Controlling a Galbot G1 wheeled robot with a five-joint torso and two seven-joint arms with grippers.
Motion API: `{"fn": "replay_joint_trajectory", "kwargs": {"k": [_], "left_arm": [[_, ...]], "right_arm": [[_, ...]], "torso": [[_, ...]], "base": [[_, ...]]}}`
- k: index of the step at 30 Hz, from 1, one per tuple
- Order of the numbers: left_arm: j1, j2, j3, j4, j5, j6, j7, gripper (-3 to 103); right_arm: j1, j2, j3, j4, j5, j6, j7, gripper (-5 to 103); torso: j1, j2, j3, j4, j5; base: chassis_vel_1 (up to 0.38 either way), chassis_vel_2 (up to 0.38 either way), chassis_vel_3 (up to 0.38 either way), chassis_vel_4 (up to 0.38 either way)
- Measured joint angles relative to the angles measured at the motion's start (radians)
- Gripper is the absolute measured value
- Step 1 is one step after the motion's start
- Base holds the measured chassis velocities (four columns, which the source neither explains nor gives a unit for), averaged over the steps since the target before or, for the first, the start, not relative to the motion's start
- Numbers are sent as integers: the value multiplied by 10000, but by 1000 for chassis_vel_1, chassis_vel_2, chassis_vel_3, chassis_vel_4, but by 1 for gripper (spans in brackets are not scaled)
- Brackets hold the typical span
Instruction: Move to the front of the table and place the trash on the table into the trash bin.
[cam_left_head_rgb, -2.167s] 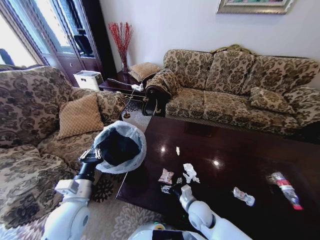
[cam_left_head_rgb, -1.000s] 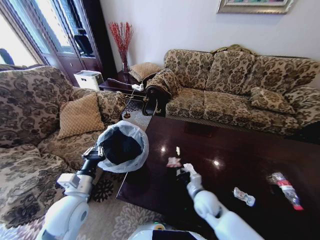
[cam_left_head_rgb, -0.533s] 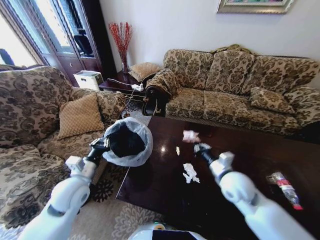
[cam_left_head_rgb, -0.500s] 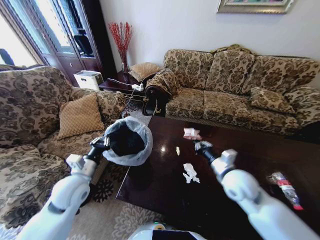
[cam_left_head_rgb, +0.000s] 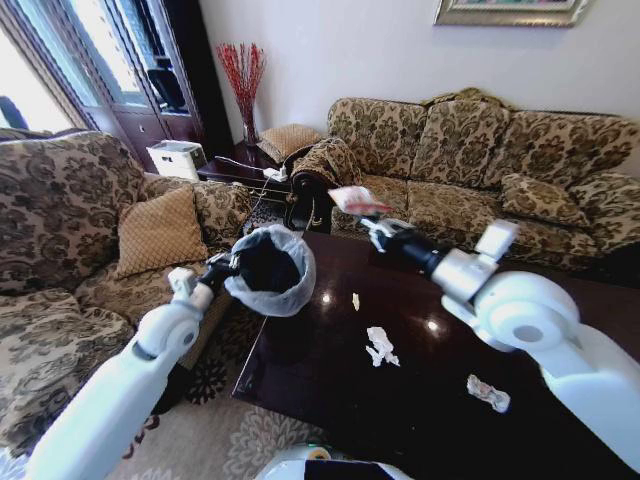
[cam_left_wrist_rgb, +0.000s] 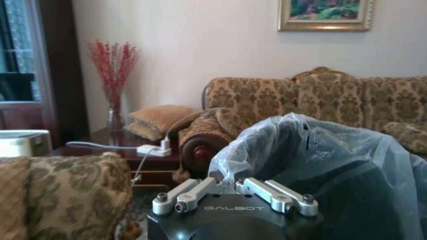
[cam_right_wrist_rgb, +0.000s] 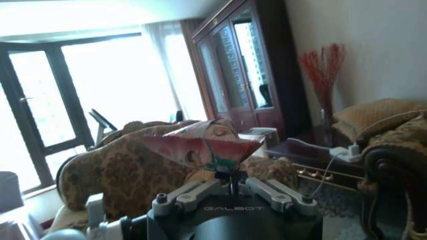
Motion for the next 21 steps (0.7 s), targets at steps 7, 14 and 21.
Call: {"fn": "replay_joint_trajectory", "kwargs": {"k": [7, 14, 21], "left_arm": [[-487, 254, 394, -314, -720, 457, 117, 3], [-358, 357, 397, -433, -747, 477, 167, 3], [-145, 327, 323, -608, -726, 476, 213, 3]], "right_arm": [[1366, 706, -1624, -574, 113, -66, 468, 0], [1685, 1043, -2120, -900, 121, -434, 692, 0], [1848, 1509, -2828, -1029, -155, -490, 1489, 19]], "torso": [[-2, 1, -1, 1, 2], [-3, 1, -2, 0, 1], [-3, 1, -2, 0, 1]], "base": [[0, 0, 0, 0], [0, 0, 0, 0], [0, 0, 0, 0]]}}
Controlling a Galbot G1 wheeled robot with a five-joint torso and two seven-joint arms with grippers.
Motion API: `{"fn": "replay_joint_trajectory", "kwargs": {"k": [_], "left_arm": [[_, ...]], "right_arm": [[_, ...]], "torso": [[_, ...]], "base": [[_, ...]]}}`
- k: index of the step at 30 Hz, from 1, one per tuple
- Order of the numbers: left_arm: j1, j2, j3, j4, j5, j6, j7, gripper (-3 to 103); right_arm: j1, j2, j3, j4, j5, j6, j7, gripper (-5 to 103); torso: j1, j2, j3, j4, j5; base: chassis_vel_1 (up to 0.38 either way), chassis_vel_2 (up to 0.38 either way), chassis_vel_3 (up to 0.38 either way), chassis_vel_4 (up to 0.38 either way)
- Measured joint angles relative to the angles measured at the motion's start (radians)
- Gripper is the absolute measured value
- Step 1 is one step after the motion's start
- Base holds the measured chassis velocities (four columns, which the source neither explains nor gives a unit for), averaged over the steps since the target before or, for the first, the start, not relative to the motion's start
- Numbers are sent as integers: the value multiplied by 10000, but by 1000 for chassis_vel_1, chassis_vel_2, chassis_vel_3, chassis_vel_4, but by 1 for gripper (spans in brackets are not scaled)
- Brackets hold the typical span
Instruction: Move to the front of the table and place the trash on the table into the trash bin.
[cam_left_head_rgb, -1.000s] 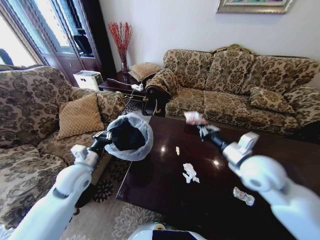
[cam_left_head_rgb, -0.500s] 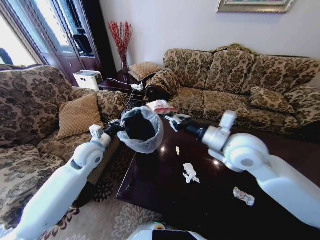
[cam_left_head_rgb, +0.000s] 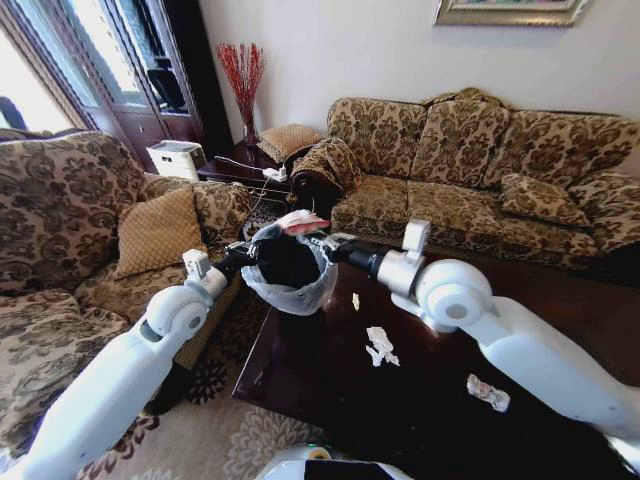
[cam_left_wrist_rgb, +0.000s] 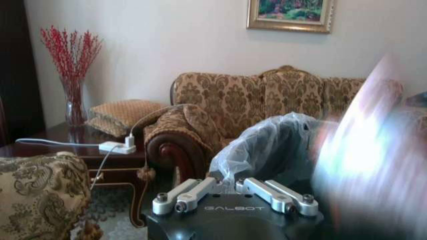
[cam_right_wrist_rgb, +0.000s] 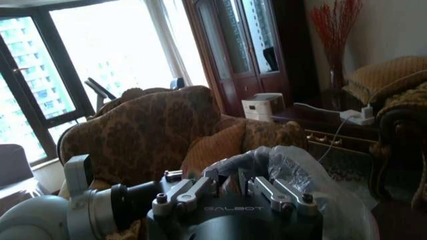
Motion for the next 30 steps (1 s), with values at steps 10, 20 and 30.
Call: {"fn": "replay_joint_trajectory", "kwargs": {"k": [10, 20, 30], "left_arm": [[930, -1, -806, -434, 52, -46, -88, 3], [1109, -169, -961, -250, 392, -91, -170, 3], [1976, -415, -1351, -690, 824, -188, -214, 3]], "right_arm": [[571, 540, -122, -381, -203, 162, 246, 57], [-1339, -836, 2374, 230, -671, 160, 16, 90], [-7266, -1492, 5596, -117, -4001, -85, -1010, 100]], "torso": [[0, 0, 0, 3, -1], [0, 0, 0, 1, 2], [-3, 1, -1, 2, 4]], "base": [[0, 0, 0, 0], [0, 0, 0, 0], [0, 0, 0, 0]]}}
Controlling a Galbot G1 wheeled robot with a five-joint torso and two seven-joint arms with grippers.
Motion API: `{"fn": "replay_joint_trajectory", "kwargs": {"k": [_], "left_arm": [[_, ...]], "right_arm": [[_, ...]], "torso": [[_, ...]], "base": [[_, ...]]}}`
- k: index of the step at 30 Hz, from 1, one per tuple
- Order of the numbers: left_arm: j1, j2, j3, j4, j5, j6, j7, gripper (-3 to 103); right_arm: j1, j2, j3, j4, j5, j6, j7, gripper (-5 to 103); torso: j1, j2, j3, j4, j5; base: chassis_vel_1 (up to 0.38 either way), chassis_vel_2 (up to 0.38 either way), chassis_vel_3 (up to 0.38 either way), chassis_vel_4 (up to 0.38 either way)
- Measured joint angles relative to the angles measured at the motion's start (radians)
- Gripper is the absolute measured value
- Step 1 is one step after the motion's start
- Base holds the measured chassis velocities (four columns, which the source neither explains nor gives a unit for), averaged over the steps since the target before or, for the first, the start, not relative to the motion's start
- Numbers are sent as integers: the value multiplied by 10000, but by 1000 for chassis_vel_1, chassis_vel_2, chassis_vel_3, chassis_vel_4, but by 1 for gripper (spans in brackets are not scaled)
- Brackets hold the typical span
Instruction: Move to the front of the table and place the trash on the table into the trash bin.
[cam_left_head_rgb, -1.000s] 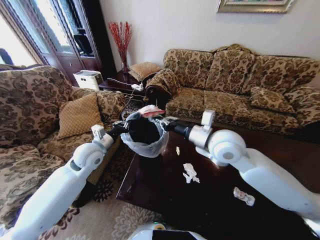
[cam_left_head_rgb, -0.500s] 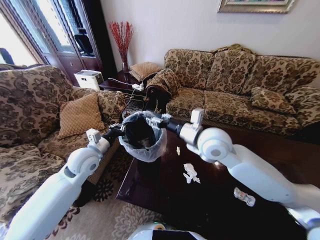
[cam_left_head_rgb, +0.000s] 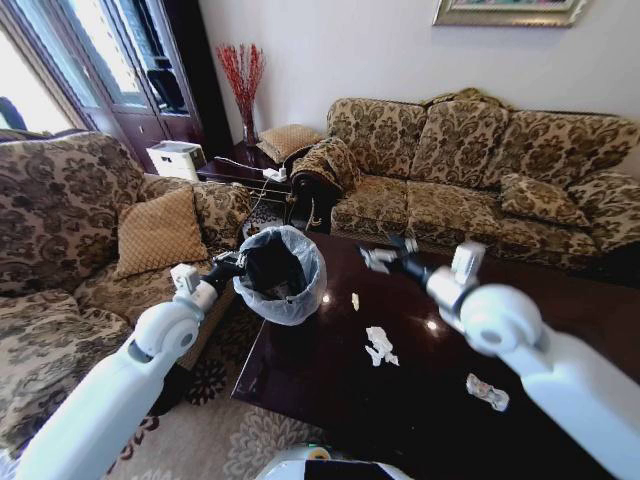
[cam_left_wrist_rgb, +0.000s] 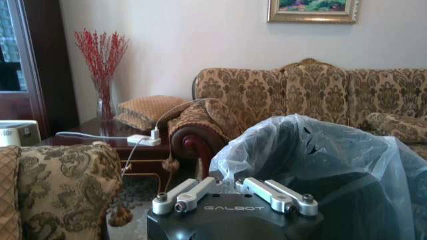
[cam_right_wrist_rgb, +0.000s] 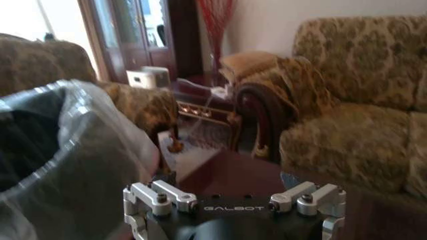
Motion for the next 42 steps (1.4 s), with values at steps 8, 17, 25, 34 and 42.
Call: {"fn": "replay_joint_trajectory", "kwargs": {"k": [8, 17, 25, 34, 42], "left_arm": [[-3, -16, 0, -85, 10, -99, -27, 3], [96, 217, -18, -148, -2, -272, -15, 3], [210, 226, -68, -196, -41, -469, -28, 3], [129, 183, 4, -200, -30, -473, -36, 3], [76, 183, 49, -151, -65, -480, -27, 3]], "right_arm": [[-2812, 1166, 950, -870, -1861, 681, -127, 100], [-3320, 2876, -108, -1779, -3349, 1387, -141, 100], [-3020, 3466, -926, -2666, -4046, 2082, -257, 100], [-2469, 3721, -1746, -3567, -4059, 2461, -1255, 100], [-2168, 4152, -2177, -4643, -4275, 2912, -1663, 88]], "torso": [[1, 0, 0, -2, -3], [2, 0, 1, 0, -3], [2, 0, 1, -8, -4], [3, 0, 1, 1, -6], [3, -1, 2, -2, -3]], "base": [[-22, -11, -14, -18], [-58, -66, -68, -63], [-66, -72, -87, -85], [0, 0, 0, 0], [0, 0, 0, 0]]}}
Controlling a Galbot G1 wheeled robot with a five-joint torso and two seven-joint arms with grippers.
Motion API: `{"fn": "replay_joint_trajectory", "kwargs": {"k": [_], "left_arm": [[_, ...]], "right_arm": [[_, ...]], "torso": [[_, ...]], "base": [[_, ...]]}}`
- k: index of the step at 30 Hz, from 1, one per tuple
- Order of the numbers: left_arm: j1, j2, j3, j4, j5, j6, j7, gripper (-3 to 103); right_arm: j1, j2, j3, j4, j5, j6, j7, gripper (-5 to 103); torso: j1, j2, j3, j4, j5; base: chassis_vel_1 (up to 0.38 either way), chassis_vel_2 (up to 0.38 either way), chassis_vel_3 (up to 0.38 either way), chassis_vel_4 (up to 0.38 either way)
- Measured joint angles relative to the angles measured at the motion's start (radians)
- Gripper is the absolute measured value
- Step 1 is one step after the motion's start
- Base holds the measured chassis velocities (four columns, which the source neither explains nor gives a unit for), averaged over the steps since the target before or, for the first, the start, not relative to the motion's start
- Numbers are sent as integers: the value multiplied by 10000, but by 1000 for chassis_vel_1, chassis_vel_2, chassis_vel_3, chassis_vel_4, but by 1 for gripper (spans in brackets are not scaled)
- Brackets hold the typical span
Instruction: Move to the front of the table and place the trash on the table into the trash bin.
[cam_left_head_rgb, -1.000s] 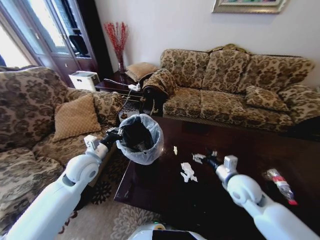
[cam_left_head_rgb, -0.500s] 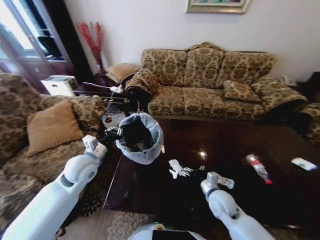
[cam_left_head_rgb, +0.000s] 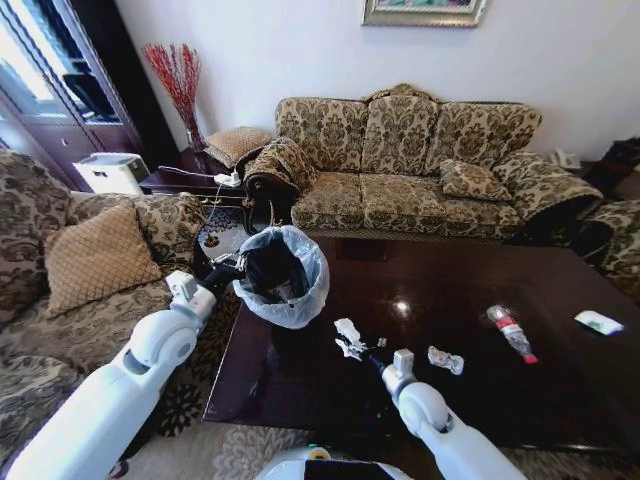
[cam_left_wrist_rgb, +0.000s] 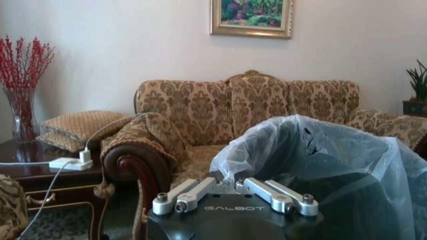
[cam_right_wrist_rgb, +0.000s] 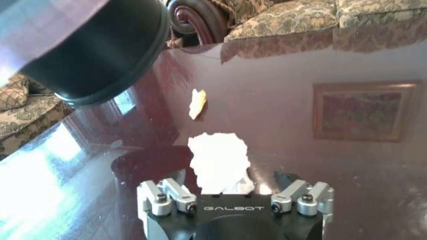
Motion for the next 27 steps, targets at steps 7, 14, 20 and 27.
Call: {"fn": "replay_joint_trajectory", "kwargs": {"k": [7, 14, 20, 27], "left_arm": [[3, 17, -3, -25, -73, -3, -2, 3], [24, -99, 21, -17, -75, -3, -27, 3], [81, -142, 11, -16, -74, -3, -61, 3], [159, -159, -47, -19, -71, 13, -163, 3]], "right_arm": [[167, 227, -150, -413, -102, 160, -160, 54], [238, 363, -106, -678, -221, 224, -251, 33], [254, 468, 30, -579, -237, 225, -149, 12], [220, 95, 1045, 685, 35, 46, 169, 1]], "torso": [[0, 0, 0, 0, 0], [-1, 1, -1, -1, -3], [0, -1, 1, 0, 5], [0, -2, 0, 1, 1]], "base": [[0, 0, 0, 0], [0, 0, 0, 0], [0, 0, 0, 0], [0, 0, 0, 0]]}}
